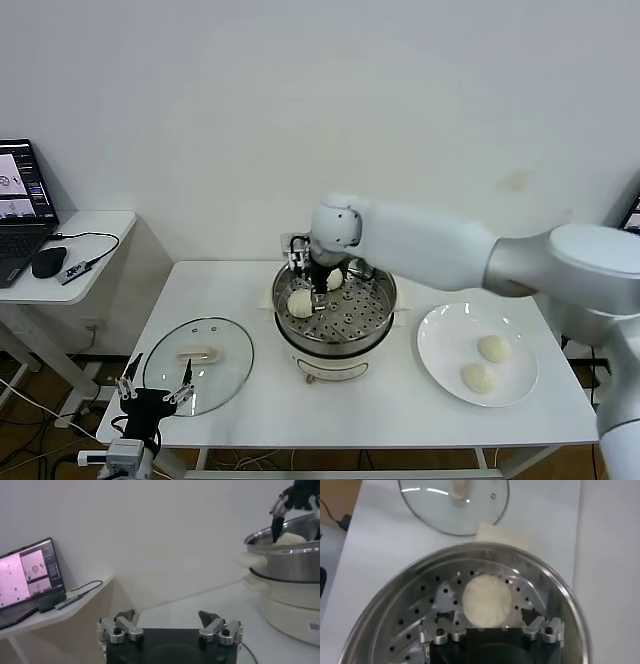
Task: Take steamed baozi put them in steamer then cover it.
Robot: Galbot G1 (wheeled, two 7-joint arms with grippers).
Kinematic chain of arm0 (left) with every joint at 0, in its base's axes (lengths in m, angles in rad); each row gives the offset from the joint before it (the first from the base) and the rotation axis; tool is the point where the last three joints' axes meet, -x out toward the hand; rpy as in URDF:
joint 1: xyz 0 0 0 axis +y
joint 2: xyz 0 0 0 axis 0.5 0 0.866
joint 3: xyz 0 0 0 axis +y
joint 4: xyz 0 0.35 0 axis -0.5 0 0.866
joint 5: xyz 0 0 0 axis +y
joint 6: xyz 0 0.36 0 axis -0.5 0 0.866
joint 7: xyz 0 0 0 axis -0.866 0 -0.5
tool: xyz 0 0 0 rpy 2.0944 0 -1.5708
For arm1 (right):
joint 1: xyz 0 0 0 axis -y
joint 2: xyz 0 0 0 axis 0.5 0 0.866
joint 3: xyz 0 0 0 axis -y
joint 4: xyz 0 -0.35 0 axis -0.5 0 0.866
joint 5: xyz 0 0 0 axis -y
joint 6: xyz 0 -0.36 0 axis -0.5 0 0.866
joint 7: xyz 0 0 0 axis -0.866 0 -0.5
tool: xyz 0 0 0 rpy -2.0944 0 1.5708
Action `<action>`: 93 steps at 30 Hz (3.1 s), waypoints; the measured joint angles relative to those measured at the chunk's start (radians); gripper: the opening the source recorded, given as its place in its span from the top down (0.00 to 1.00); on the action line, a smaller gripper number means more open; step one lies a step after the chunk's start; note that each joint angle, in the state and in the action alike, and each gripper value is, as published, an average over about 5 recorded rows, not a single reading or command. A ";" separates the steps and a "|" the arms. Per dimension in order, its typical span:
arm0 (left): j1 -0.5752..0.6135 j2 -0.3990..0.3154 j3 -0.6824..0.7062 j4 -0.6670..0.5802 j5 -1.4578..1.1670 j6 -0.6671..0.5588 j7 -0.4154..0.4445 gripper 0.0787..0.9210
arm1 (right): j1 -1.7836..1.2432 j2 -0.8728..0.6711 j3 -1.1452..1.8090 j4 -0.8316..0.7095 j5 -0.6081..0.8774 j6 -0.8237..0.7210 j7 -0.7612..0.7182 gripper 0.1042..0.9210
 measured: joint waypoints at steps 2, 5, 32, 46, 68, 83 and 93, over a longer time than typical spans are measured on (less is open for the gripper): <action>-0.001 0.001 0.003 -0.002 0.000 0.001 0.000 0.12 | 0.028 -0.039 -0.004 0.030 -0.003 0.017 -0.020 0.12; -0.001 0.003 0.008 -0.006 0.001 0.002 0.001 0.12 | 0.065 -0.109 -0.009 0.079 -0.013 0.045 -0.050 0.12; 0.020 -0.011 0.037 -0.009 0.028 0.002 0.000 0.12 | -0.185 -0.783 0.178 0.378 -0.347 0.287 -0.177 0.12; 0.028 -0.027 0.027 0.006 0.037 0.002 -0.002 0.12 | -0.545 -0.810 0.410 0.327 -0.515 0.311 -0.140 0.12; 0.023 -0.035 0.022 0.021 0.043 0.002 -0.002 0.12 | -0.725 -0.712 0.522 0.196 -0.590 0.308 -0.101 0.22; 0.026 -0.032 0.021 0.012 0.043 0.001 -0.002 0.12 | -0.701 -0.709 0.529 0.186 -0.574 0.299 -0.113 0.33; 0.026 -0.025 0.025 0.002 0.041 0.001 -0.002 0.12 | -0.521 -0.737 0.458 0.215 -0.498 0.282 -0.157 0.33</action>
